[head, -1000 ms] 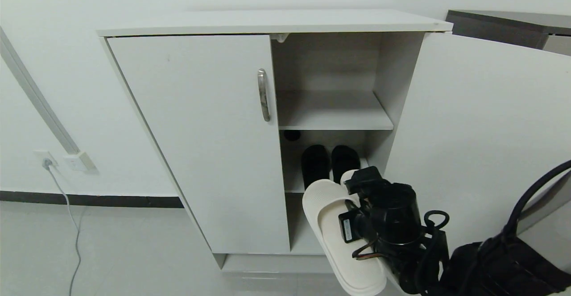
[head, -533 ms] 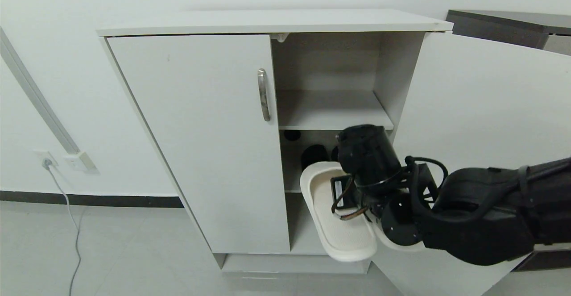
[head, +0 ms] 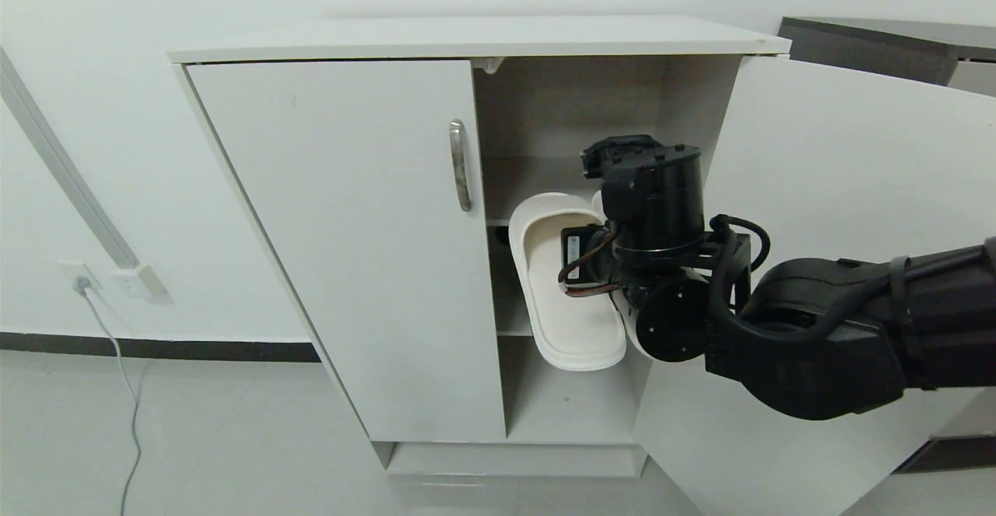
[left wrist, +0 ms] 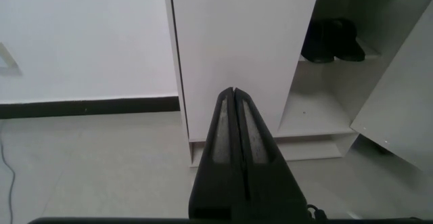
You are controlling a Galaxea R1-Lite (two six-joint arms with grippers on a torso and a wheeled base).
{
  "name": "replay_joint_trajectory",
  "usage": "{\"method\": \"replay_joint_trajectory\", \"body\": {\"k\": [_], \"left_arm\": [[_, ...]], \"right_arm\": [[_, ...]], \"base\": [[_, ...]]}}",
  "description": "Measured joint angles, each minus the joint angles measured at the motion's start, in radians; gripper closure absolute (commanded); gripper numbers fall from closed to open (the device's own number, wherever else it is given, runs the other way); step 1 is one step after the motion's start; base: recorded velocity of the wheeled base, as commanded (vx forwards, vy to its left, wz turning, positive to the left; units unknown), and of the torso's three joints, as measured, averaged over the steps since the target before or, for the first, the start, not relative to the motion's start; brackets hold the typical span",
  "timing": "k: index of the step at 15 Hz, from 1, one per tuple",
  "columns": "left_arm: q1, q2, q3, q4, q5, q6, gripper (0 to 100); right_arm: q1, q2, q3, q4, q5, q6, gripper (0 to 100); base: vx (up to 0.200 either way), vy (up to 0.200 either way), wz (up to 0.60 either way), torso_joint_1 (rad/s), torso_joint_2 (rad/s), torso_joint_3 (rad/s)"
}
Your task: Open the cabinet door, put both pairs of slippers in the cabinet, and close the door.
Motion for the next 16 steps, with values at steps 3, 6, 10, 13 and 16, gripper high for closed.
{"method": "replay_joint_trajectory", "body": {"k": [3,6,10,13,16], "left_arm": [[0.000,0.000,0.000,0.000,0.000,0.001,100],[0.000,0.001,0.000,0.000,0.000,0.003,100],[0.000,0.001,0.000,0.000,0.000,0.003,100],[0.000,0.002,0.000,0.000,0.000,0.003,100],[0.000,0.002,0.000,0.000,0.000,0.001,100]], "right_arm": [[-0.007,0.006,0.003,0.003,0.000,0.000,100],[-0.020,0.010,0.000,0.005,0.001,0.001,100],[-0.026,0.010,-0.007,0.004,0.001,0.000,100],[-0.026,0.012,-0.009,0.005,0.002,-0.001,100],[-0.026,0.022,-0.018,-0.002,0.000,-0.005,100]], "base": [[0.000,0.000,0.00,0.000,0.00,0.000],[0.200,0.000,0.00,0.001,0.00,0.004],[0.200,0.000,0.00,0.001,0.00,0.001],[0.200,0.000,0.00,0.007,0.00,-0.001],[0.000,0.000,0.00,0.000,0.00,0.000]]}}
